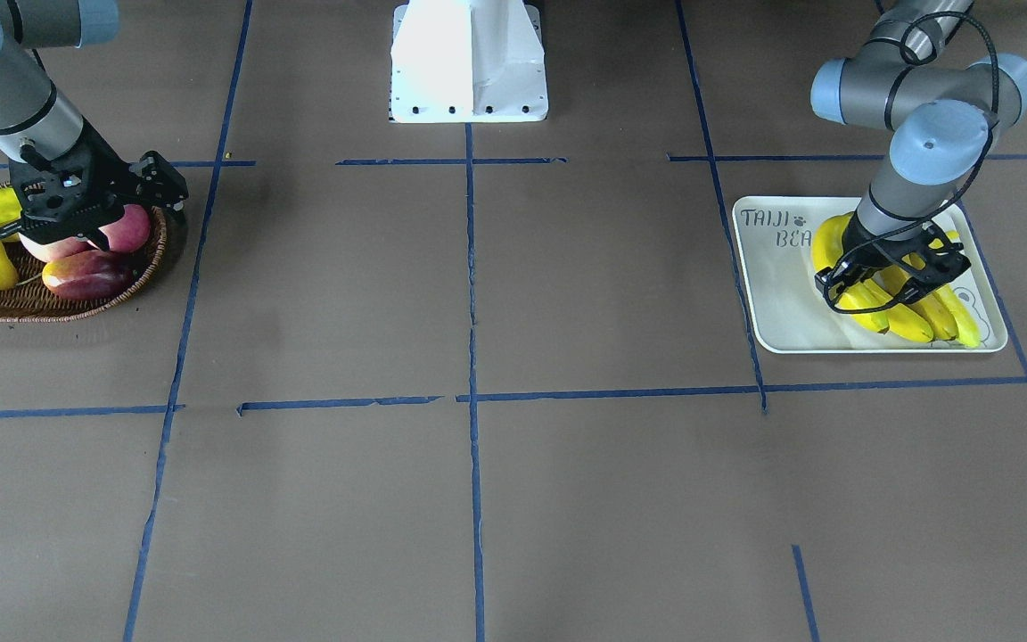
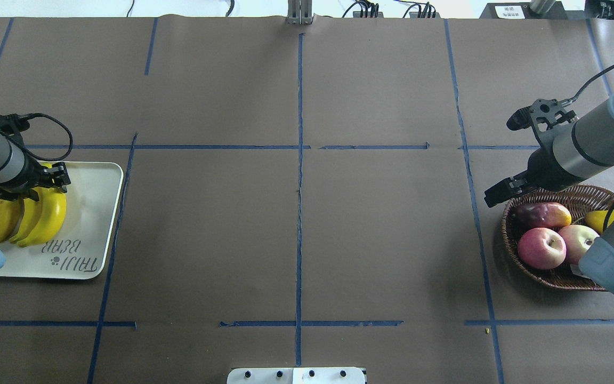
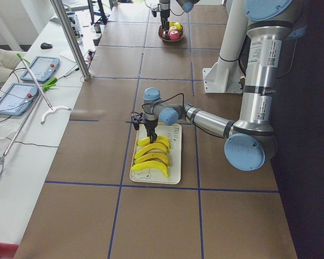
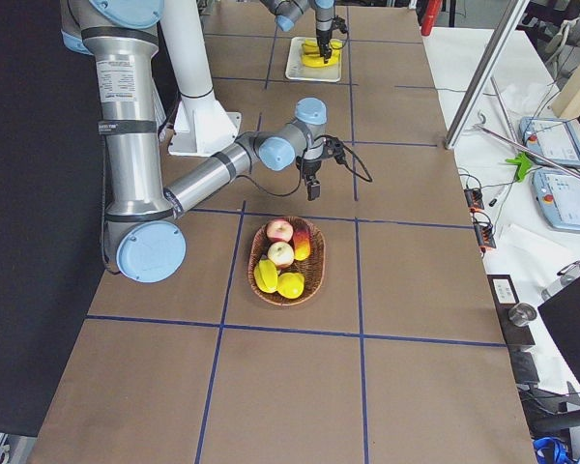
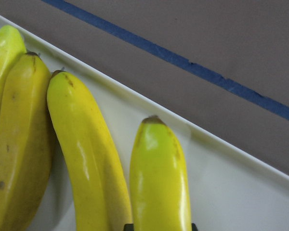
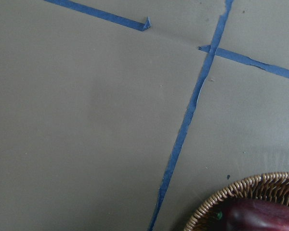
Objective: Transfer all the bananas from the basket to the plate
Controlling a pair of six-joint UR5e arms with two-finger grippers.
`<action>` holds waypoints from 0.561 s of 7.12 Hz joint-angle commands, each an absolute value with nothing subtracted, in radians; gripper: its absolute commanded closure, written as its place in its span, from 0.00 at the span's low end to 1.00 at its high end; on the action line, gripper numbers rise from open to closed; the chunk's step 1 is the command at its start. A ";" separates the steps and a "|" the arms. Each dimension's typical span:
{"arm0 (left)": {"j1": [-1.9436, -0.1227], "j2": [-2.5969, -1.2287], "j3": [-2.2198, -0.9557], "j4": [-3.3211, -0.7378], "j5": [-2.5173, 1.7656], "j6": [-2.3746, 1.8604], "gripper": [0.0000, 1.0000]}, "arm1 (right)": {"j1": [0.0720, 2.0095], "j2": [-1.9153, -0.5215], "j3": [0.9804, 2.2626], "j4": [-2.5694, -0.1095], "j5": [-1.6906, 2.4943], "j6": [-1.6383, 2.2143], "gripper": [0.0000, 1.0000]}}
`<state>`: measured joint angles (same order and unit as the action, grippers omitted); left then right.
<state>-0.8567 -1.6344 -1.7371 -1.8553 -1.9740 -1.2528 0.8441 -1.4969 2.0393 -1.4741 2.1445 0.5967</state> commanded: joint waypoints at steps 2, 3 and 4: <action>-0.992 -1.631 -1.744 -1.839 -2.113 -0.981 0.00 | 0.860 -1.511 2.037 -1.474 2.146 0.594 0.00; -1.047 -1.629 -1.747 -1.774 -2.126 -0.766 0.00 | 0.886 -1.549 2.040 -1.474 2.149 0.531 0.00; -1.095 -1.591 -1.746 -1.755 -2.126 -0.539 0.00 | 0.940 -1.590 2.039 -1.476 2.160 0.415 0.00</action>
